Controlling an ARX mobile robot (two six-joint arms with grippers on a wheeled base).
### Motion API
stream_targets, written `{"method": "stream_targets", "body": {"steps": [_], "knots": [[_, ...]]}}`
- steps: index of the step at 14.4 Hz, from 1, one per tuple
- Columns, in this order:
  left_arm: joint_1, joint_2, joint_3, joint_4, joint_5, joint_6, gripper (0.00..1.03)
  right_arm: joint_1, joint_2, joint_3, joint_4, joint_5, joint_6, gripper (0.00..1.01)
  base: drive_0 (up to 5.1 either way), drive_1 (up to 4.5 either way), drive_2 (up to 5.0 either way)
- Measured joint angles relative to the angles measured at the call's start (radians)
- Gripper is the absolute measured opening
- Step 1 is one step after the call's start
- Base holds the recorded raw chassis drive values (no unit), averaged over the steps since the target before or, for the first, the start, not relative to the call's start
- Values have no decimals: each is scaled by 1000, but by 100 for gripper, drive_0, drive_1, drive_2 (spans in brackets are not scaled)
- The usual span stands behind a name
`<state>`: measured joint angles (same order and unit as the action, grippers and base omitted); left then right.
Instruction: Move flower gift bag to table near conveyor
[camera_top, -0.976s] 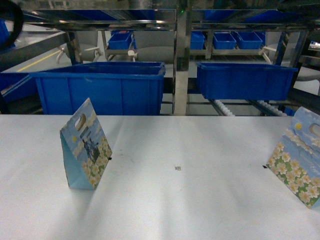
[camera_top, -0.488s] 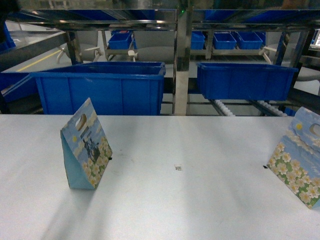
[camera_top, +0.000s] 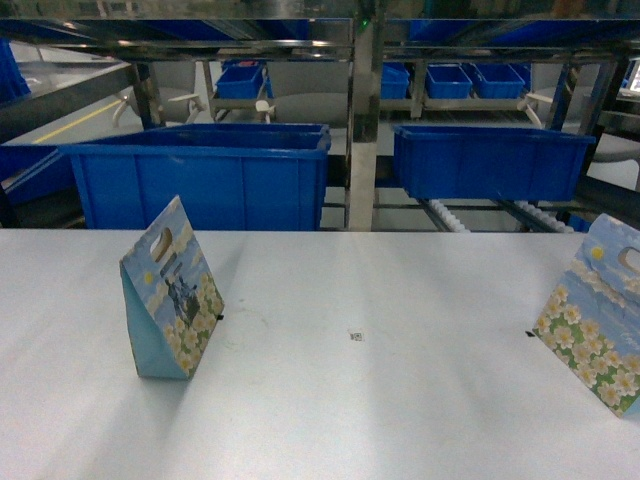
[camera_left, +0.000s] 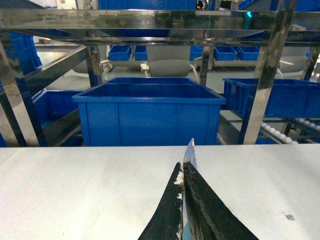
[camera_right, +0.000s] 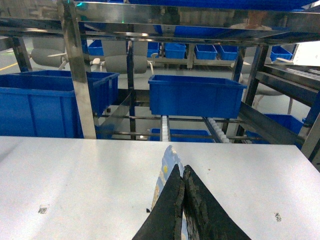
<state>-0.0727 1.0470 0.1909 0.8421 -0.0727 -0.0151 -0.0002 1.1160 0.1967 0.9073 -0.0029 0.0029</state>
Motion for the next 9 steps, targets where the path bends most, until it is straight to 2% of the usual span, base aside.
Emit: {"method": "stream_targets", "body": {"steps": [1,2,4,5,6,9], "knots": [[49,-53,-31,-19,60,1,2,0,-45,-29,-18,0,0,2,0,0,0],[76,-98,-54,-38,61,1,2,0,-93,-54,-40,0,0,2,0,0,0],[72,-199,-98,-98,72,1,2,0,-200,-99,-100,0,0,2,0,0,0],[72,-244,-114,-128,72,1,2,0,-207,-136,-32,0,0,2,0,0,0],[72,-266,-146,-88,72,1,2,0,-236,-163,-88,0,0,2,0,0,0],[72,-394,-175,-207,72,1,2,0,-412,-181,-223,0,0,2,0,0,0]]}}
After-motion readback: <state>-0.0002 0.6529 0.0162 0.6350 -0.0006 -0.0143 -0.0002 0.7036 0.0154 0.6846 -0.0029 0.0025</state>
